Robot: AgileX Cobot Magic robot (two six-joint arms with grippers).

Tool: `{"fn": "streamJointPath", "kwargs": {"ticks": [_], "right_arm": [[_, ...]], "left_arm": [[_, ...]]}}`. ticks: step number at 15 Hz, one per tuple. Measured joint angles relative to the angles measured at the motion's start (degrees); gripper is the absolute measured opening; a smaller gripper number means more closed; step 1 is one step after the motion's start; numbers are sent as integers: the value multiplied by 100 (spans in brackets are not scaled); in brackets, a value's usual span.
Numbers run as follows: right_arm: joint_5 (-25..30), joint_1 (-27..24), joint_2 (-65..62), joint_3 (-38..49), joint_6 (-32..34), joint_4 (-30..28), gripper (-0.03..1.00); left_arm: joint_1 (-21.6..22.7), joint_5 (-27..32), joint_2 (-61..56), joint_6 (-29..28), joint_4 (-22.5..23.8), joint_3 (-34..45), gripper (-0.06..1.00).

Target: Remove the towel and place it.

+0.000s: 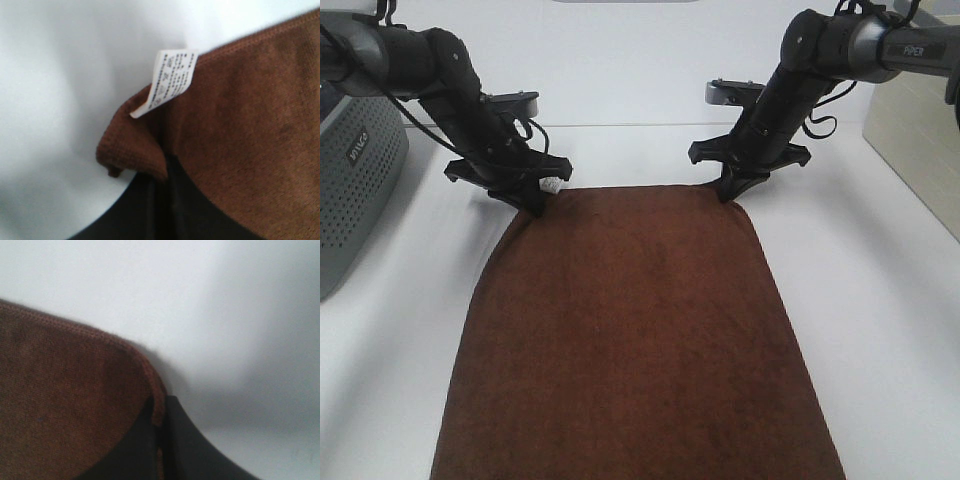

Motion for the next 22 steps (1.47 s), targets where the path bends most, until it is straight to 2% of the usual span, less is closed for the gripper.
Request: {"fn": "streamJointPath", "kwargs": {"ticks": [5, 10, 11, 12, 13, 17, 22], "right_arm": [[-298, 0, 29, -103, 0, -126, 1], [-859, 0, 97, -985, 0, -367, 1], [-1146, 0, 97, -1169, 0, -401, 1], [-1146, 0, 97, -1169, 0, -401, 1], [-1495, 0, 97, -1180, 0, -504, 1], [-2160, 0, 97, -1180, 0, -561, 1], [-2653, -103, 97, -1180, 23, -653, 1]], "left_arm": [[0, 11, 80, 292, 132, -258, 0], [0, -424, 166, 498, 304, -1089, 0], [0, -739, 201, 590, 355, -1283, 0], [0, -739, 201, 590, 355, -1283, 0], [0, -1226, 206, 688, 470, -1341, 0], [0, -2114, 327, 859, 516, -1341, 0], [0, -2790, 413, 1169, 550, -1341, 0]]}}
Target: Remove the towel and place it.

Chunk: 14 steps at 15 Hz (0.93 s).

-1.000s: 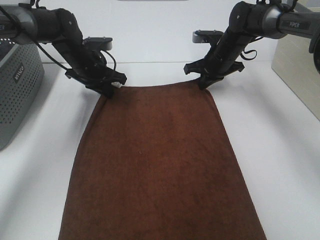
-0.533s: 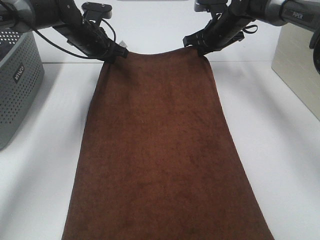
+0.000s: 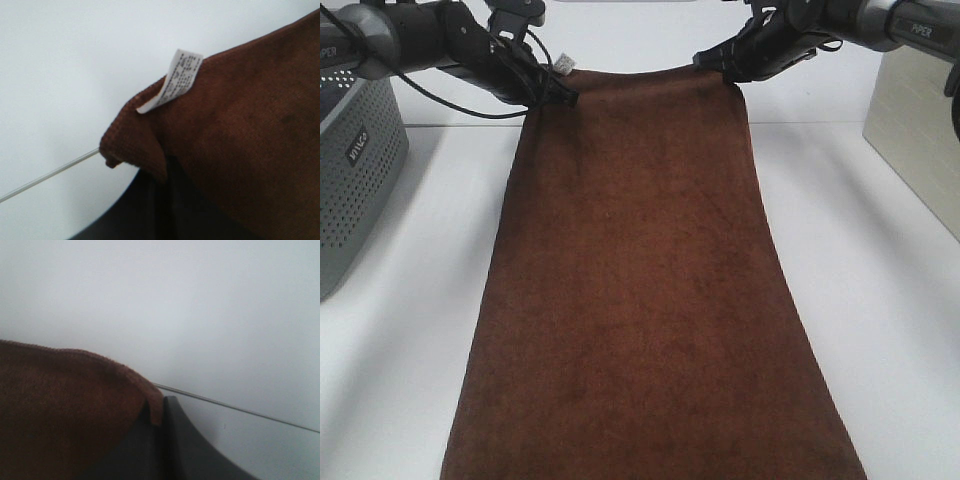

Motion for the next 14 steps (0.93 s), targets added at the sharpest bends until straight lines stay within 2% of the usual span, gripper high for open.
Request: {"fn": "streamJointPath", "kwargs": {"ticks": [10, 14], "right_arm": [[-504, -23, 418, 0, 0, -69, 1], [-705, -34, 533, 0, 0, -69, 1]], "left_arm": [[0, -321, 854, 212, -6, -768, 0], [-6, -751, 1123, 218, -143, -865, 0]]}}
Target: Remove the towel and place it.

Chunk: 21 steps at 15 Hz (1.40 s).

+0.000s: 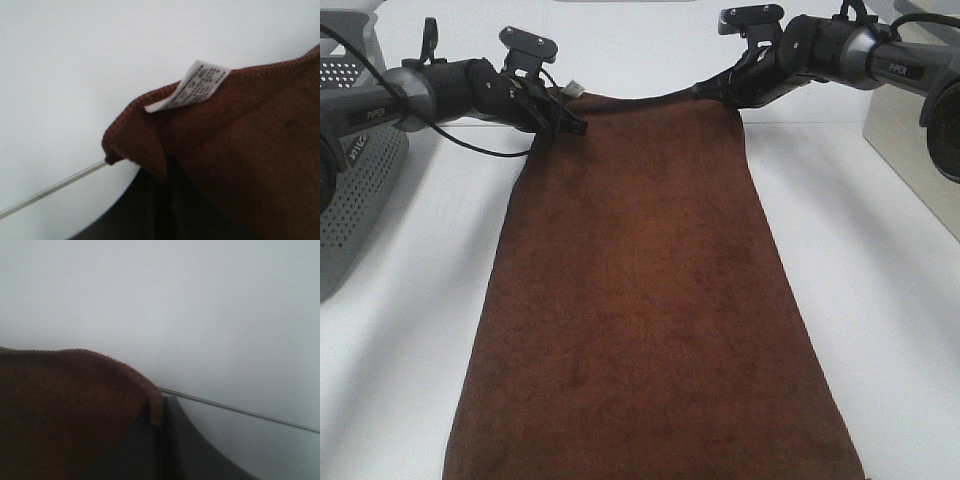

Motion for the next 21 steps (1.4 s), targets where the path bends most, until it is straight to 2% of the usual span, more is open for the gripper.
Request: {"fn": "streamJointPath", "kwargs": {"ticks": [2, 4, 5, 6, 8, 12, 13, 15, 18, 21], "right_arm": [[-86, -40, 6, 0, 0, 0, 1], [-86, -138, 69, 0, 11, 0, 1], [-97, -189, 103, 0, 17, 6, 1], [-126, -201, 103, 0, 17, 6, 2], [-160, -201, 120, 0, 17, 11, 10], [-195, -201, 258, 0, 17, 0, 58], [-189, -201, 269, 0, 17, -46, 64], [-183, -201, 269, 0, 17, -97, 69], [-109, -223, 269, 0, 23, -126, 70], [384, -309, 109, 0, 109, 103, 70]], "left_arm": [[0, -212, 97, 0, -201, -11, 3], [-17, -401, 149, 0, -361, -23, 15], [-17, -527, 160, 0, -435, -29, 32], [-17, -613, 160, 0, -481, -29, 42], [-17, -636, 160, 0, -521, -29, 51], [-17, -647, 160, 0, -527, -29, 53], [-17, -653, 160, 0, -521, -29, 53], [-17, -653, 160, 0, -441, -29, 53], [-17, -659, 160, 0, -367, -29, 53], [-17, -670, 189, 0, -350, -29, 53]]}}
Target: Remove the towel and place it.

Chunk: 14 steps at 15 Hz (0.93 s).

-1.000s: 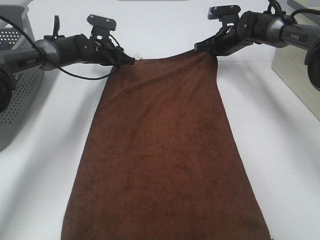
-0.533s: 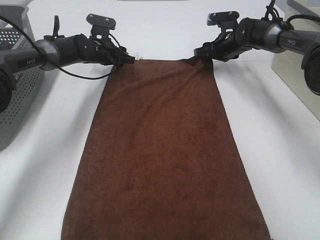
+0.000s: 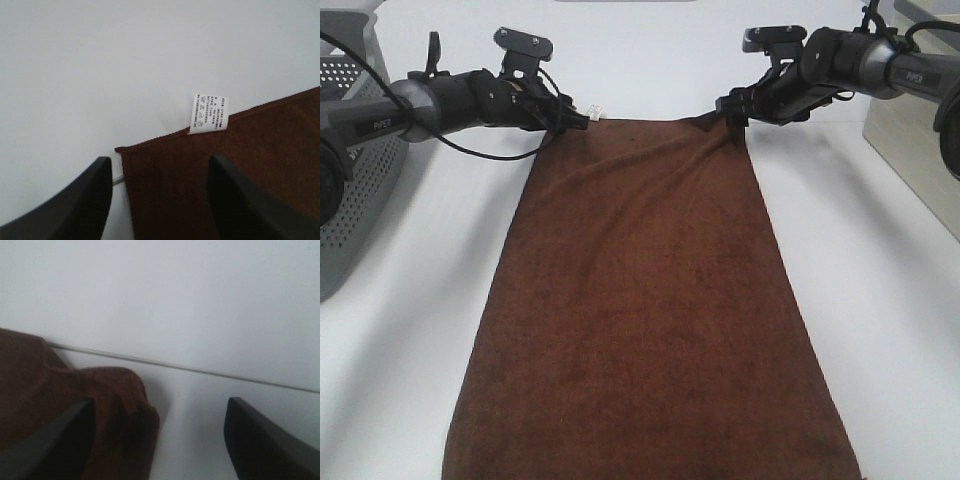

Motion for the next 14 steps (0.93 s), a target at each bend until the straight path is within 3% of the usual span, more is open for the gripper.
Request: {"fn": "streamJointPath", "kwargs": {"ticks": [3, 8, 10, 14], "right_arm": [[286, 0, -441, -6, 11, 493, 70], [1770, 0, -745, -23, 11, 733, 70], [2131, 0, -848, -23, 11, 728, 70], [2349, 0, -882, -23, 11, 676, 70]], "left_arm": [[0, -6, 149, 0, 0, 0, 53], [0, -160, 367, 0, 0, -34, 53], [0, -201, 367, -6, 183, -34, 53], [40, -74, 321, -74, 819, -40, 53]]}}
